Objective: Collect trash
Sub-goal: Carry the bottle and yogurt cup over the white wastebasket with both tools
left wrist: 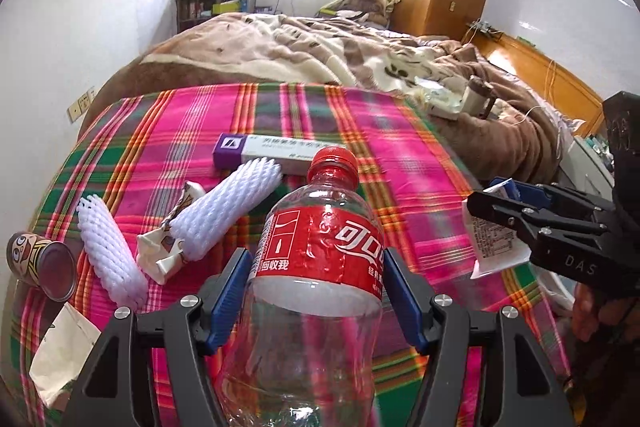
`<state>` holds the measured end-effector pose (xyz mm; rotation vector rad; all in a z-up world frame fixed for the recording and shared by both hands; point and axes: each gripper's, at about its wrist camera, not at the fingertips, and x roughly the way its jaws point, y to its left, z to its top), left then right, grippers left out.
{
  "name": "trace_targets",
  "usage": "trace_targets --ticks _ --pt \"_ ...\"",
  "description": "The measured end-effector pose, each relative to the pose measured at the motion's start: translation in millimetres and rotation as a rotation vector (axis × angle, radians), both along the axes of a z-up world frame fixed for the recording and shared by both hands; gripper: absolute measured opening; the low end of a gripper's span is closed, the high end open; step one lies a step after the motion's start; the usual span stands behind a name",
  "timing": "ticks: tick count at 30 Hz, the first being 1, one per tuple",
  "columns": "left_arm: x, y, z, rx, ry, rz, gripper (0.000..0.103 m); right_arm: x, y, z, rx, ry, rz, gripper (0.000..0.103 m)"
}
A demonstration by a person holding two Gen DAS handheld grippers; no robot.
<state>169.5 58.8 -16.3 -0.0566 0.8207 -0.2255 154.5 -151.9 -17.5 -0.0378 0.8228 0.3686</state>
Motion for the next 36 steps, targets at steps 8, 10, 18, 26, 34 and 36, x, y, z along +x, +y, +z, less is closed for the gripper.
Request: trace_targets --ticks 8,10,18,26,34,36 --pt "-14 -30 25 -0.011 -0.057 -0.048 0.066 -21 -26 18 0.036 -0.057 -0.051 0.049" --pt "-19 -41 32 -0.015 -0.074 -0.066 0.066 -28 -38 24 0.044 -0.075 -0.077 0.049" --pt "-37 -93 51 -0.030 -0.123 -0.153 0.066 -52 -84 39 0.063 -0.126 -0.170 0.049" --pt "-52 -147 58 -0.037 -0.151 -0.243 0.066 -66 -130 40 0.076 -0.147 -0.263 0.049" --pt "-54 -197 51 -0.072 -0.130 -0.329 0.066 -74 -170 30 0.051 -0.145 -0.348 0.049" --pt "-52 -207 48 -0.090 -0.124 -0.350 0.066 -76 -181 27 0.049 -0.140 -0.371 0.049"
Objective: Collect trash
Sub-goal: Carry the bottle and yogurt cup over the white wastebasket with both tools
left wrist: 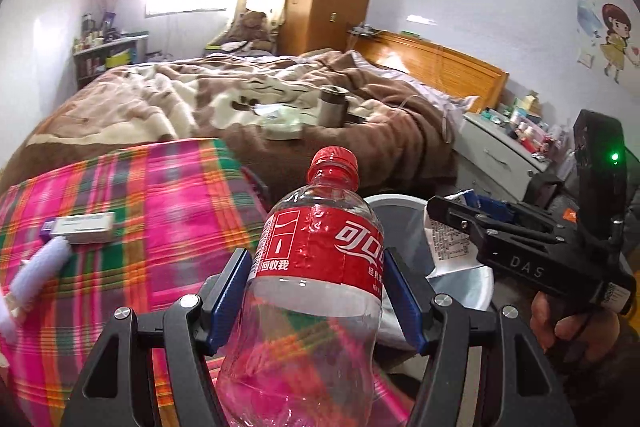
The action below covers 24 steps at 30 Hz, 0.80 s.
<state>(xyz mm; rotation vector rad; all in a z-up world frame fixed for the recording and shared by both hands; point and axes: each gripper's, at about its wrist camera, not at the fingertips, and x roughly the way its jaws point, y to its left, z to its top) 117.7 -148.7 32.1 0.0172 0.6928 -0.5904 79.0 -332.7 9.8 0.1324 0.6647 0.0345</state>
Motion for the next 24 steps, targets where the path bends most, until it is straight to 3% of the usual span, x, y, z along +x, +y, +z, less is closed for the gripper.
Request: trace_targets --ticks 9,24 --pt "10 -54 -16 -0.018 0.051 -0.075 0.066 0 -39 -15 -0.015 0.046 -0.099 0.049" --pt "15 -117 -38 0.034 0.069 -0.150 0.066 4 -74 -35 -0.039 0.108 -0.182 0.049"
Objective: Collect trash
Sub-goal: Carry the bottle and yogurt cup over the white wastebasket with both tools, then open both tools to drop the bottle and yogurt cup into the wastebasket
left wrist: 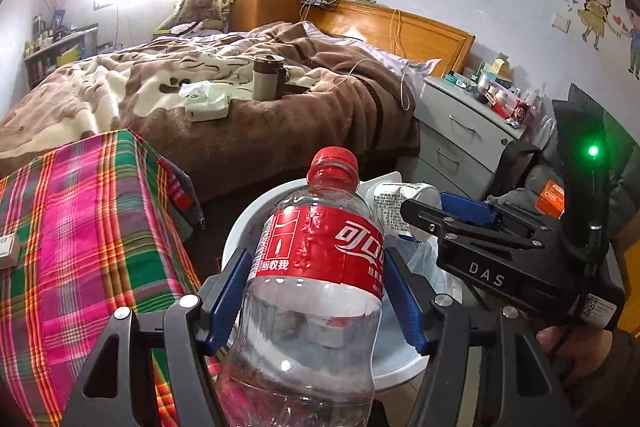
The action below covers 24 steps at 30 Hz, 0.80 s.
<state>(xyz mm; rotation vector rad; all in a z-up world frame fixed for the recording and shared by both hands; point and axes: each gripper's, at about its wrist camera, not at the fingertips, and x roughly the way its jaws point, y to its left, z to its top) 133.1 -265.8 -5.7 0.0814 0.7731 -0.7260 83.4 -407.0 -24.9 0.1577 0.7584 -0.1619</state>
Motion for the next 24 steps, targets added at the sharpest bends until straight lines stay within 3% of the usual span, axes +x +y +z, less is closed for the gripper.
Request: trace_targets --ticks 11,15,24 --pt "11 -19 -14 0.014 0.040 -0.028 0.066 4 -9 -10 -0.013 0.054 -0.016 0.049" --pt "9 -18 -9 0.006 0.023 -0.027 0.069 1 -10 -9 -0.013 0.058 -0.026 0.056" --pt "4 2 5 -0.022 0.004 -0.006 0.072 -7 -8 3 -0.001 0.016 -0.043 0.056"
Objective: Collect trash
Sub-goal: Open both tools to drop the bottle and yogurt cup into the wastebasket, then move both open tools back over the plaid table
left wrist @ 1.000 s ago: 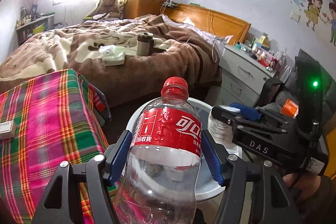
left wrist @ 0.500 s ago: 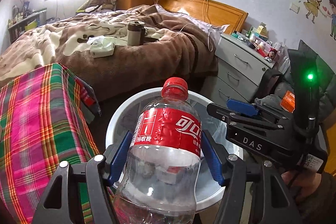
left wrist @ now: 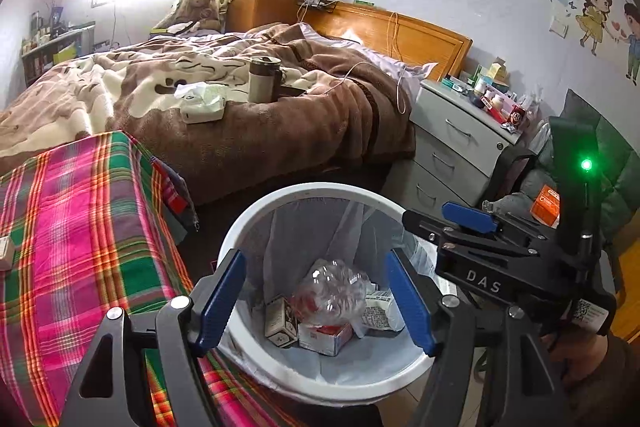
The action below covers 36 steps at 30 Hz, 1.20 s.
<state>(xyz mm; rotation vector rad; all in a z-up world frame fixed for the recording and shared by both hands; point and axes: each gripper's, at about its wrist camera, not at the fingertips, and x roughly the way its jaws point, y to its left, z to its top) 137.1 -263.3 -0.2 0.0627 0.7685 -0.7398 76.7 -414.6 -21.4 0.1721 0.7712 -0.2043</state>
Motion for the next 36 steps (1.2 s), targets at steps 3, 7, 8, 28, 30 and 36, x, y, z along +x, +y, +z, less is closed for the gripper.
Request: trace_targets --ticks 3,7,8,28,30,36 --pt "-2 10 5 0.003 -0.012 0.017 0.072 -2 5 3 0.005 -0.015 0.002 0.056" --pt "-6 27 11 -0.005 -0.021 0.040 0.072 -3 14 8 0.010 -0.032 0.008 0.056" --pt "-7 31 12 -0.004 -0.022 0.048 0.072 -4 16 9 0.011 -0.037 0.011 0.056" --pt "-25 134 30 -0.007 -0.083 0.236 0.072 -1 83 23 0.048 -0.131 0.124 0.056" --pt "-25 146 30 -0.001 -0.093 0.262 0.072 0 92 24 0.058 -0.144 0.149 0.056" --pt "-22 187 29 -0.005 -0.095 0.350 0.072 6 122 28 0.074 -0.177 0.210 0.056"
